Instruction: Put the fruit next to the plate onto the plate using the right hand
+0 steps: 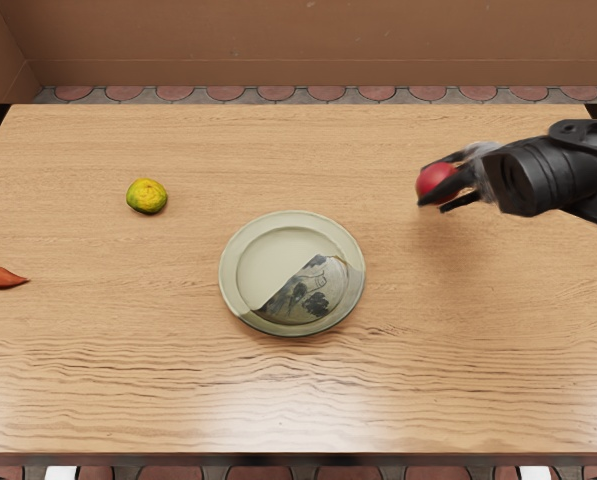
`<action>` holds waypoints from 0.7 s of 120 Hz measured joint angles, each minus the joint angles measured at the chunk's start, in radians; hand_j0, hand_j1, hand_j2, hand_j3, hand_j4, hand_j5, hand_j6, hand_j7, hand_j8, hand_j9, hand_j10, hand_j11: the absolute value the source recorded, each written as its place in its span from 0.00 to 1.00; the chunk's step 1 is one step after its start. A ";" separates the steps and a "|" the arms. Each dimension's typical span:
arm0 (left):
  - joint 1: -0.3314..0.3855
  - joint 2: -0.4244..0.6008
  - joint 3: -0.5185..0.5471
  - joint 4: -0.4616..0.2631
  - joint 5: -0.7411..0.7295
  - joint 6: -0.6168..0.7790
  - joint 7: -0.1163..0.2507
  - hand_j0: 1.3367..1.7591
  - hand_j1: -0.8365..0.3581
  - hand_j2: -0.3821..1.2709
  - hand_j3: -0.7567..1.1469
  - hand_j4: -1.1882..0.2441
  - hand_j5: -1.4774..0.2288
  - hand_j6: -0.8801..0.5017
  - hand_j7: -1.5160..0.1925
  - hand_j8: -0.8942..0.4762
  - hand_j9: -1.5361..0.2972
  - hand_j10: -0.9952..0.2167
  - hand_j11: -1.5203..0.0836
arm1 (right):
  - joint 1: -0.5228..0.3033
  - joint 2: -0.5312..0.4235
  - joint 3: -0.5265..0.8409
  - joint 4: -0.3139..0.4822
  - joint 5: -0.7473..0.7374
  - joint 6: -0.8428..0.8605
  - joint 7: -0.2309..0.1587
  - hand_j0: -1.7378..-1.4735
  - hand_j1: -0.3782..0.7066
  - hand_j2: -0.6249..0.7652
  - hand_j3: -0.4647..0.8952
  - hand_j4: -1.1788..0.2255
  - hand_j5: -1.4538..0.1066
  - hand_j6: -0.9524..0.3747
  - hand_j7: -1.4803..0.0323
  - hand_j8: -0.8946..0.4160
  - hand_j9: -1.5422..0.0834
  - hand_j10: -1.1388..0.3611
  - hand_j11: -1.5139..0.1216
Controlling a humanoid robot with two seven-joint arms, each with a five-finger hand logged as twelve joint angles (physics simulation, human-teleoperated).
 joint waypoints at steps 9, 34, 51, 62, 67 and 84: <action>0.000 0.000 0.000 0.000 0.000 0.000 0.000 0.76 0.98 0.23 0.40 0.82 0.86 0.63 0.88 0.65 0.83 0.81 0.94 | -0.087 -0.019 0.148 -0.001 -0.003 0.101 0.000 0.40 0.76 0.61 0.34 0.61 0.17 0.65 0.23 0.58 0.22 0.20 0.19; 0.000 0.000 0.000 0.000 0.000 0.000 0.000 0.76 0.98 0.23 0.40 0.82 0.86 0.63 0.88 0.65 0.83 0.81 0.94 | -0.205 0.174 0.269 -0.005 -0.020 0.243 0.001 0.40 0.73 0.58 0.34 0.61 0.16 0.64 0.23 0.57 0.22 0.20 0.19; 0.000 0.000 0.000 0.000 0.000 0.000 0.000 0.76 0.98 0.23 0.40 0.82 0.86 0.63 0.88 0.65 0.83 0.81 0.94 | -0.223 0.226 0.282 -0.004 -0.033 0.258 0.001 0.37 0.61 0.54 0.34 0.64 0.28 0.64 0.35 0.58 0.33 0.28 0.31; 0.000 0.000 0.000 0.000 0.000 0.000 0.000 0.76 0.98 0.23 0.40 0.82 0.86 0.63 0.88 0.65 0.83 0.81 0.94 | -0.233 0.226 0.286 -0.001 -0.047 0.256 0.002 0.34 0.41 0.50 0.34 0.72 0.50 0.72 0.57 0.70 0.54 0.46 0.52; 0.000 0.000 0.000 0.000 0.000 0.000 0.000 0.76 0.98 0.23 0.40 0.82 0.86 0.63 0.88 0.65 0.83 0.81 0.94 | -0.234 0.199 0.296 0.017 -0.051 0.257 0.003 0.34 0.34 0.49 0.34 0.74 0.58 0.71 0.64 0.72 0.61 0.51 0.59; 0.000 0.000 0.000 0.000 0.000 0.000 0.000 0.76 0.98 0.23 0.40 0.82 0.86 0.63 0.88 0.65 0.83 0.81 0.94 | -0.263 -0.217 0.443 0.152 -0.048 0.498 0.003 0.32 0.20 0.47 0.34 0.78 0.75 0.71 0.80 0.69 0.77 0.63 0.75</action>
